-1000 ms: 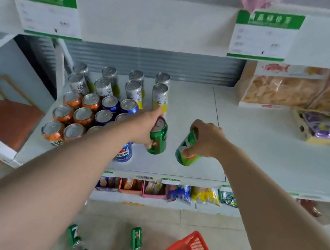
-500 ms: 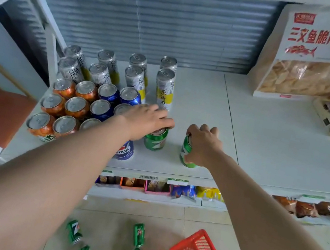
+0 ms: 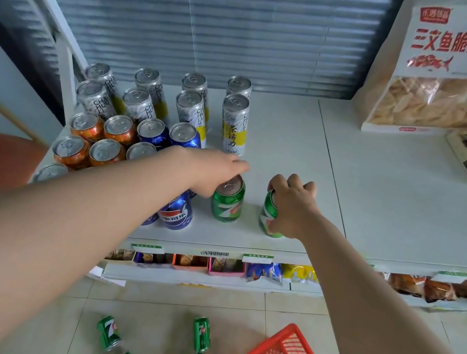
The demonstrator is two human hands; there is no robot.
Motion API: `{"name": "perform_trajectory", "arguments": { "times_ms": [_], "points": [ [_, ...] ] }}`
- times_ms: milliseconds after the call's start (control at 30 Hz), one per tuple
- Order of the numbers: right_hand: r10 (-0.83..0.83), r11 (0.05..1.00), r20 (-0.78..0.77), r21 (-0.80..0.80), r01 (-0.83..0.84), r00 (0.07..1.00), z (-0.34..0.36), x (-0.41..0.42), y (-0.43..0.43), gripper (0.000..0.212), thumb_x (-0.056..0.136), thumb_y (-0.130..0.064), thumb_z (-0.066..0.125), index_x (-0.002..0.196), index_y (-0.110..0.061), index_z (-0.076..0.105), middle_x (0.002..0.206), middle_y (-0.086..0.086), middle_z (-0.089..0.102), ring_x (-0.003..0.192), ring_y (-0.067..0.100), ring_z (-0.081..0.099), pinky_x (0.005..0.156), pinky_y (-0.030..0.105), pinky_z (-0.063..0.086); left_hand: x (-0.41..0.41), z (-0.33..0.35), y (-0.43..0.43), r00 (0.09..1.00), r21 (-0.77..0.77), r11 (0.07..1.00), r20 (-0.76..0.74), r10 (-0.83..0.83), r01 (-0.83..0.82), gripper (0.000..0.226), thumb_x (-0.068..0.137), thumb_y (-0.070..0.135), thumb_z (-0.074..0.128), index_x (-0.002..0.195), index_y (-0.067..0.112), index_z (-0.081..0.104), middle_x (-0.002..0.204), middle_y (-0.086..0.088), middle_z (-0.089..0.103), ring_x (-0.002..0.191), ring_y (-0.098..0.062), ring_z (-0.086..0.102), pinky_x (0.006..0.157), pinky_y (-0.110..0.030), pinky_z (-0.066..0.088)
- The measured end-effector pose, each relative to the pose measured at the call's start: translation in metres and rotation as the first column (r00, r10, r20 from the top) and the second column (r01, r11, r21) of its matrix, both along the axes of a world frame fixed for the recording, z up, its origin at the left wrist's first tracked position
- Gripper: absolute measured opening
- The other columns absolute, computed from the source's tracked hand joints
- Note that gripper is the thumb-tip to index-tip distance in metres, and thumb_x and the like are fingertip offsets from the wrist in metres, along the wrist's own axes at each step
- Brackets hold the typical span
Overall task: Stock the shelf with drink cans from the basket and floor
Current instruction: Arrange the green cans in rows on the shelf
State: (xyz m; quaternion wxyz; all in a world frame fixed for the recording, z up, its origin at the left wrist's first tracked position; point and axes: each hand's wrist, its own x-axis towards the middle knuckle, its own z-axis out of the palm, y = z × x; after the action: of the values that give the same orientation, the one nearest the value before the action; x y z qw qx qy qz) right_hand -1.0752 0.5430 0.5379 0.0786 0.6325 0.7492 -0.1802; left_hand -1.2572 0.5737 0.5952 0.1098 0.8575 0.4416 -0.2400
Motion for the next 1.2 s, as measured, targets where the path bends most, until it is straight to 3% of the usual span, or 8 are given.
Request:
{"name": "perform_trajectory", "arguments": {
  "times_ms": [67, 133, 333, 533, 733, 933, 1067, 1200],
  "points": [
    [0.004, 1.0, 0.008, 0.009, -0.004, 1.0, -0.002, 0.0, 0.001, 0.075, 0.072, -0.032, 0.077, 0.132, -0.02, 0.034, 0.124, 0.007, 0.038, 0.11, 0.033, 0.038, 0.087, 0.034, 0.042, 0.002, -0.002, -0.001, 0.994, -0.022, 0.995, 0.041, 0.103, -0.102, 0.063, 0.074, 0.039, 0.074, 0.125, 0.016, 0.044, 0.12, -0.003, 0.051, 0.102, -0.024, 0.054, 0.085, -0.04, 0.05],
    [0.005, 1.0, 0.013, 0.011, -0.005, 1.0, -0.002, -0.001, 0.001, 0.075, 0.071, -0.032, 0.077, 0.132, -0.02, 0.034, 0.122, 0.007, 0.038, 0.11, 0.033, 0.039, 0.086, 0.033, 0.041, 0.006, -0.008, -0.004, 0.992, 0.013, 0.992, 0.042, 0.122, -0.122, 0.068, 0.068, 0.057, 0.073, 0.117, 0.015, 0.05, 0.11, -0.002, 0.052, 0.098, -0.024, 0.055, 0.082, -0.038, 0.049],
    [0.008, 1.0, 0.006, 0.025, -0.009, 1.0, 0.0, 0.0, 0.001, 0.074, 0.074, -0.033, 0.076, 0.134, -0.02, 0.034, 0.124, 0.007, 0.038, 0.11, 0.033, 0.037, 0.086, 0.034, 0.042, 0.001, -0.01, -0.003, 0.995, 0.131, 0.989, 0.074, 0.062, -0.071, 0.056, 0.076, 0.031, 0.074, 0.124, 0.012, 0.053, 0.114, -0.005, 0.05, 0.102, -0.026, 0.054, 0.082, -0.037, 0.047],
    [0.047, 0.999, 0.01, 0.011, -0.047, 0.999, 0.012, -0.003, 0.0, 0.074, 0.079, -0.031, 0.073, 0.138, -0.018, 0.031, 0.127, 0.008, 0.037, 0.11, 0.031, 0.035, 0.08, 0.032, 0.042, -0.007, -0.006, 0.017, 0.994, 0.261, 0.96, 0.066, 0.088, -0.102, 0.07, 0.064, 0.042, 0.083, 0.123, 0.015, 0.058, 0.108, -0.003, 0.055, 0.104, -0.025, 0.054, 0.079, -0.031, 0.046],
    [0.189, 0.979, 0.108, 0.058, -0.196, 0.976, 0.029, -0.008, 0.001, 0.066, 0.087, -0.033, 0.065, 0.141, -0.012, 0.033, 0.132, 0.005, 0.037, 0.103, 0.025, 0.034, 0.1, 0.035, 0.036, -0.012, -0.012, 0.031, 0.985, 0.272, 0.951, 0.13, 0.112, -0.144, 0.071, 0.057, 0.035, 0.089, 0.113, 0.014, 0.052, 0.115, -0.005, 0.059, 0.105, -0.026, 0.054, 0.082, -0.035, 0.046],
    [0.229, 0.967, 0.088, 0.09, -0.237, 0.969, 0.027, -0.011, 0.007, 0.067, 0.085, -0.034, 0.067, 0.14, -0.013, 0.036, 0.131, 0.002, 0.036, 0.095, 0.021, 0.026, 0.086, 0.03, 0.03, -0.023, -0.02, 0.036, 0.982, 0.316, 0.939, 0.17, 0.088, -0.139, 0.062, 0.059, 0.037, 0.086, 0.111, 0.014, 0.06, 0.107, -0.004, 0.061, 0.101, -0.024, 0.055, 0.085, -0.041, 0.048],
    [0.216, 0.972, 0.033, 0.093, -0.218, 0.976, 0.019, -0.01, 0.016, 0.072, 0.081, -0.034, 0.07, 0.14, -0.014, 0.033, 0.13, 0.007, 0.038, 0.115, 0.027, 0.037, 0.078, 0.027, 0.028, -0.028, -0.023, 0.041, 0.968, 0.334, 0.924, 0.226, 0.114, -0.187, 0.067, 0.056, 0.044, 0.086, 0.112, 0.017, 0.063, 0.106, -0.002, 0.063, 0.097, -0.023, 0.057, 0.084, -0.041, 0.049],
    [0.209, 0.973, -0.022, 0.102, -0.206, 0.978, 0.009, -0.005, 0.024, 0.082, 0.074, -0.038, 0.075, 0.139, -0.019, 0.029, 0.126, 0.004, 0.04, 0.112, 0.027, 0.038, 0.082, 0.03, 0.04, -0.032, -0.025, 0.045, 0.962, 0.33, 0.924, 0.249, 0.109, -0.191, 0.067, 0.058, 0.046, 0.085, 0.114, 0.017, 0.064, 0.104, -0.001, 0.064, 0.096, -0.022, 0.058, 0.084, -0.041, 0.05]
  ]
}}
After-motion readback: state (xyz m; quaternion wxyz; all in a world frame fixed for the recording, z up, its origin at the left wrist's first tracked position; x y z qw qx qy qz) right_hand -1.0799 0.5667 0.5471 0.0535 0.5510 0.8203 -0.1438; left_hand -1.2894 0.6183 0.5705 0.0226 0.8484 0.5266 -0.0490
